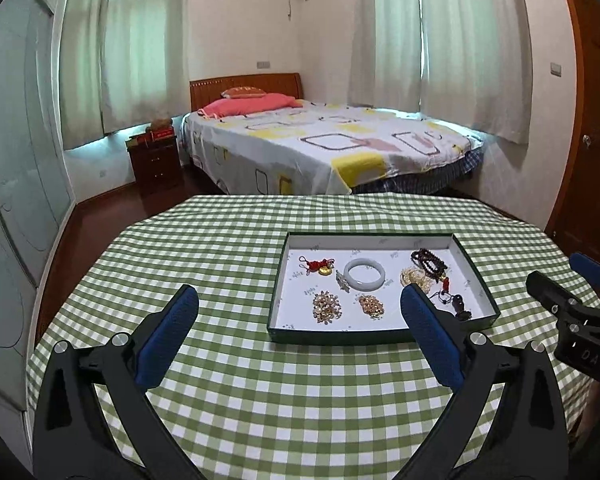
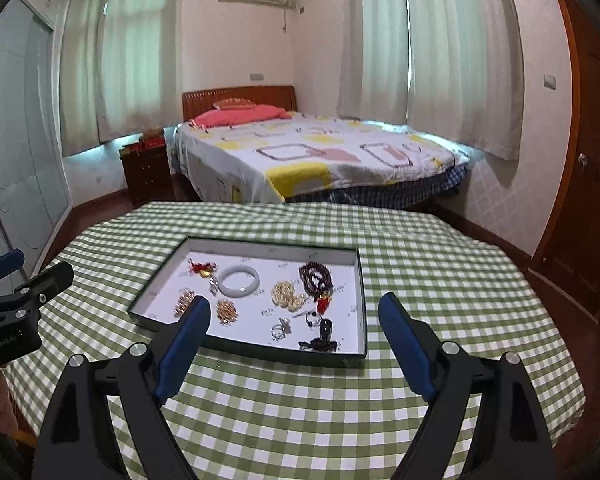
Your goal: Organize jewelry
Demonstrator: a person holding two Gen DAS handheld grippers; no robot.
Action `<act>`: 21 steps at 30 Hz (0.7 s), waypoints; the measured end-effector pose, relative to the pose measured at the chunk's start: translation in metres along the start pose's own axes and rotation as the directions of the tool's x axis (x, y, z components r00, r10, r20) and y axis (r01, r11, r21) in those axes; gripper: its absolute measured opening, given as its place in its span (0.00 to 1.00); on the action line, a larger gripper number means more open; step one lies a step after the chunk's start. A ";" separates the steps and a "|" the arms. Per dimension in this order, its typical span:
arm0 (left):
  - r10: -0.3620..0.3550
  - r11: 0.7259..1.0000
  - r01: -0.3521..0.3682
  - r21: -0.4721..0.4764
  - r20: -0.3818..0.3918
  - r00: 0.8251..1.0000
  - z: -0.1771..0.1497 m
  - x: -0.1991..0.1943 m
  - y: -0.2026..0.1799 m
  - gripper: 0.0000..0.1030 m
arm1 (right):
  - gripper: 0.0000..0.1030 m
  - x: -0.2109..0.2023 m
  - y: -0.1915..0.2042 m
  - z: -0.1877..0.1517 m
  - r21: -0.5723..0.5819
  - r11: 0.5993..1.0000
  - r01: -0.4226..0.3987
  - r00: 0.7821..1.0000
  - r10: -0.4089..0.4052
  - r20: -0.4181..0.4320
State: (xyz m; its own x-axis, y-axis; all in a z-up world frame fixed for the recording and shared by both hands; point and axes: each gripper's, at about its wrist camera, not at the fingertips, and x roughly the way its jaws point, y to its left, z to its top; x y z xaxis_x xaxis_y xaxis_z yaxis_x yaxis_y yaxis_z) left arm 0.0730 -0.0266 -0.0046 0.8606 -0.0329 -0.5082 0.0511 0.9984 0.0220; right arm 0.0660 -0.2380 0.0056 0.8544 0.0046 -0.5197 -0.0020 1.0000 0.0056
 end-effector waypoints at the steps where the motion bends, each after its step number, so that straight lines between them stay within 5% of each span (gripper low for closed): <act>1: 0.002 1.000 -0.002 -0.004 0.008 1.000 0.000 -0.005 0.002 0.96 | 0.81 -0.004 0.001 0.001 -0.002 1.000 -0.001 1.000 0.001 0.007; 21: 0.000 0.999 0.003 -0.039 0.085 0.996 0.001 -0.054 0.016 0.96 | 0.81 -0.046 0.007 0.005 -0.023 1.000 -0.003 0.996 0.005 0.089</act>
State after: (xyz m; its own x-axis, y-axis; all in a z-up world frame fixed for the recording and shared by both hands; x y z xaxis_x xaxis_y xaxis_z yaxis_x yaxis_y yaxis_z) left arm 0.0272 -0.0093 0.0238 0.9007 -0.0366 -0.4328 0.0340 0.9993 -0.0137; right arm 0.0291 -0.2308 0.0337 0.8972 0.0097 -0.4416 -0.0171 0.9998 -0.0127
